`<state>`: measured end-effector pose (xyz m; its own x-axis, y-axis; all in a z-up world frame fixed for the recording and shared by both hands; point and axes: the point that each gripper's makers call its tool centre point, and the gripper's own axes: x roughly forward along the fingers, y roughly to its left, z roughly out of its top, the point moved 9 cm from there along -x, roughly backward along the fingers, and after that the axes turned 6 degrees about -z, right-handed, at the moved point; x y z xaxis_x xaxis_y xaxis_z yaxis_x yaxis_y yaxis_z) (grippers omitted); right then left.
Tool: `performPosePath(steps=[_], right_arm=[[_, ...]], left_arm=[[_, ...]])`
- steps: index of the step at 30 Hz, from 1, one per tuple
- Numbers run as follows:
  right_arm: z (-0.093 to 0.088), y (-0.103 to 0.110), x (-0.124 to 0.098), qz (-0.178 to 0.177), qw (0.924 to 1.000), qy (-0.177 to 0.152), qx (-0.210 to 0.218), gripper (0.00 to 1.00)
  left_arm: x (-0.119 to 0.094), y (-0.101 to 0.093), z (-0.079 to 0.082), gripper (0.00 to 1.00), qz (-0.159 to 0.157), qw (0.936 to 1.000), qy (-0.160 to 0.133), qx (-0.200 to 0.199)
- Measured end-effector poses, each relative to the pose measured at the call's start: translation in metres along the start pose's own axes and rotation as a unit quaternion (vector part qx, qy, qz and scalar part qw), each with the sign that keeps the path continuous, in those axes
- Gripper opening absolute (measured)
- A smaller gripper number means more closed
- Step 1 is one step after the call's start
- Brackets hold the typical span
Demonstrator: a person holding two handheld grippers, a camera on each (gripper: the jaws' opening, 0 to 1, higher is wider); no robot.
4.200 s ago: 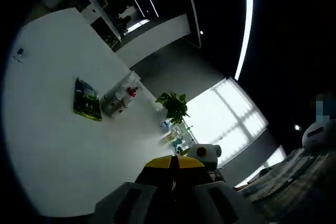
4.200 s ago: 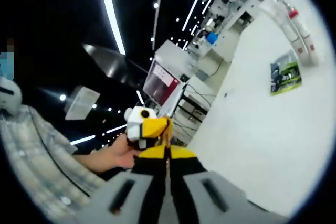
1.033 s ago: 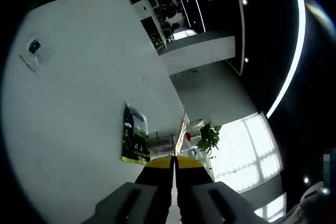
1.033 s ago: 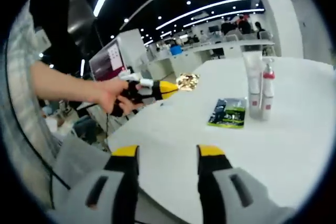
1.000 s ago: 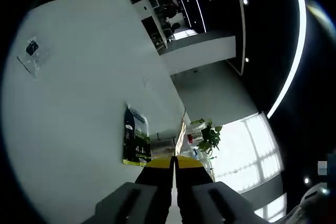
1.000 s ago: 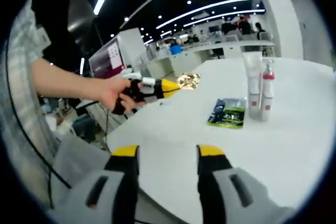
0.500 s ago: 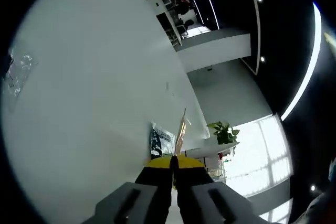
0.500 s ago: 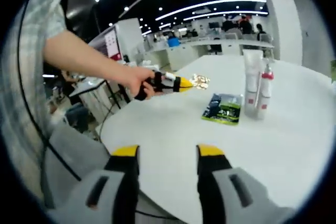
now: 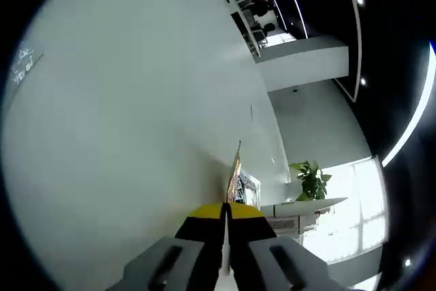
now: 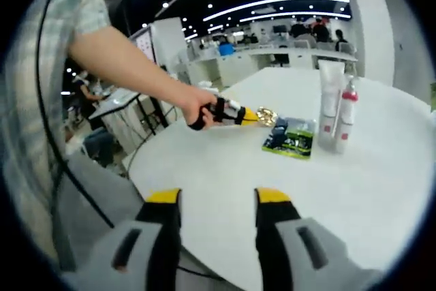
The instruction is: Arrange the skincare products in the storage area until every visible bottle or jar stands upright without overlapping.
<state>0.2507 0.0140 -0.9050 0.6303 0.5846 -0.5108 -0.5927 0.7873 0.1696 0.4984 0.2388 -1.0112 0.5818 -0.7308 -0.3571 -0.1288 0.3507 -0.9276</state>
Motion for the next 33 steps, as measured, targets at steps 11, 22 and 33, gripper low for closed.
performPosePath(steps=[11,22,33], right_arm=[[0.001,0.002,-0.001,0.005,1.0,-0.002,-0.005,0.4],[0.002,0.003,-0.001,0.005,0.9999,-0.008,-0.013,0.4],[0.003,0.005,-0.002,0.009,0.9997,-0.01,-0.02,0.4]], left_arm=[[-0.002,0.003,0.006,0.01,0.035,0.9992,0.007,-0.018],[-0.001,0.0,0.008,0.02,0.049,0.9971,0.047,-0.033],[-0.007,-0.005,0.014,0.13,0.053,0.9961,0.042,-0.057]])
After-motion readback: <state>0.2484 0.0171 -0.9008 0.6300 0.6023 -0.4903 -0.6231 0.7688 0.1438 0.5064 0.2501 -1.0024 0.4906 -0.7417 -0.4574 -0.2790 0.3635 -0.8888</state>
